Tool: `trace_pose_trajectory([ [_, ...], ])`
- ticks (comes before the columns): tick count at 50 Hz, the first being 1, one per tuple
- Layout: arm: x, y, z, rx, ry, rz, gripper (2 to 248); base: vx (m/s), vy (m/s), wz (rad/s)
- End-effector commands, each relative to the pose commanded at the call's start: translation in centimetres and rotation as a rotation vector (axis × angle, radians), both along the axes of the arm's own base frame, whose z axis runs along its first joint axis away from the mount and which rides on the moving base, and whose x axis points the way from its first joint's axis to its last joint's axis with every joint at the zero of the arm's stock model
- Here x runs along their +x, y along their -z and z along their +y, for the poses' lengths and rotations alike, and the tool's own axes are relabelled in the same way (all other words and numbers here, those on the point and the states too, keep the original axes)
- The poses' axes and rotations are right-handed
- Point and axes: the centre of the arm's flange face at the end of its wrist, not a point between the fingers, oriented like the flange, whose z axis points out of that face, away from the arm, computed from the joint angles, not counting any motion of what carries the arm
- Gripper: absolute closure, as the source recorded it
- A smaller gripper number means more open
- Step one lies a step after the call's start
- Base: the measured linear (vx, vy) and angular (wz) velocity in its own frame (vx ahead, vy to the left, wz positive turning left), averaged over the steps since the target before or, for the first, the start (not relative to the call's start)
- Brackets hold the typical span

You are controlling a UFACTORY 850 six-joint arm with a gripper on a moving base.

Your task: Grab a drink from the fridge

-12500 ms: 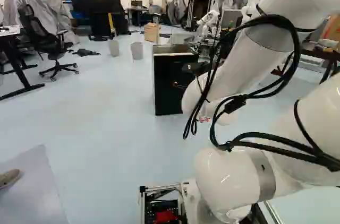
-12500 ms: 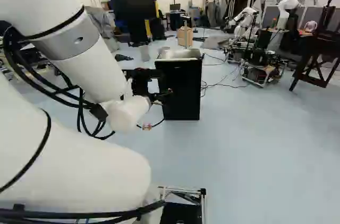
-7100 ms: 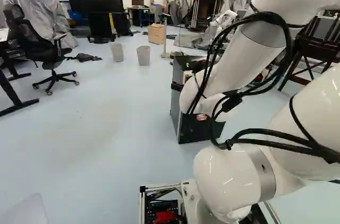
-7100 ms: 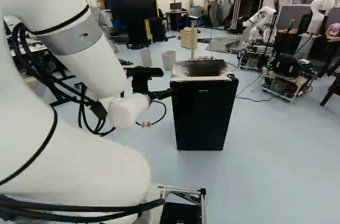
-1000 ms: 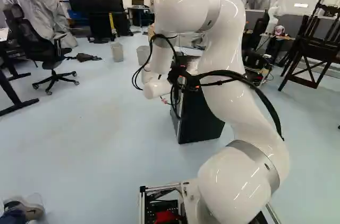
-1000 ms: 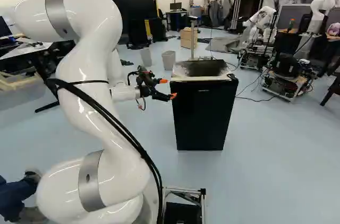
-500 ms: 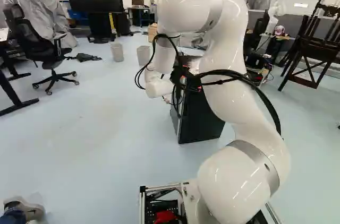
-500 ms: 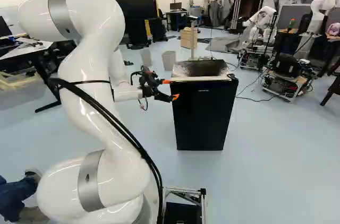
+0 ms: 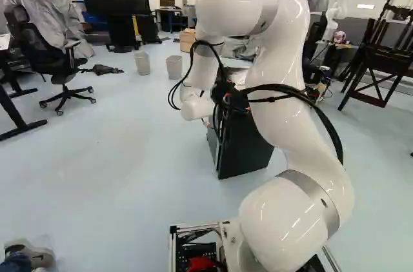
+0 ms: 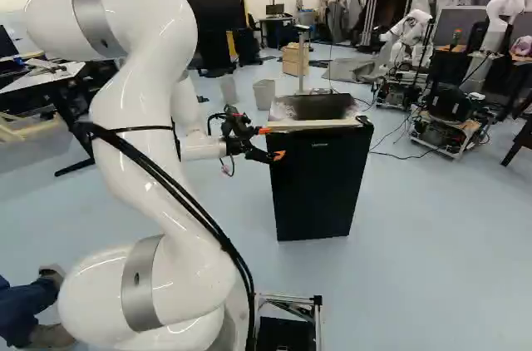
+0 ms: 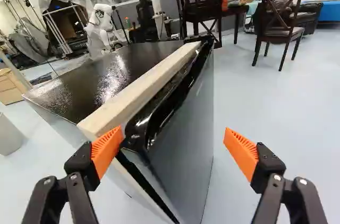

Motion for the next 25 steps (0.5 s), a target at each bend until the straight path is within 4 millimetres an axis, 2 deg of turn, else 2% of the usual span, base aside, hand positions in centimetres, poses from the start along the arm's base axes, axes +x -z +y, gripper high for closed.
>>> trace_pose_trajectory([
  [25, -4.2, -0.2, -2.2, -0.016, 0.021, 0.049, 3, 0.0, 0.0, 0.0],
])
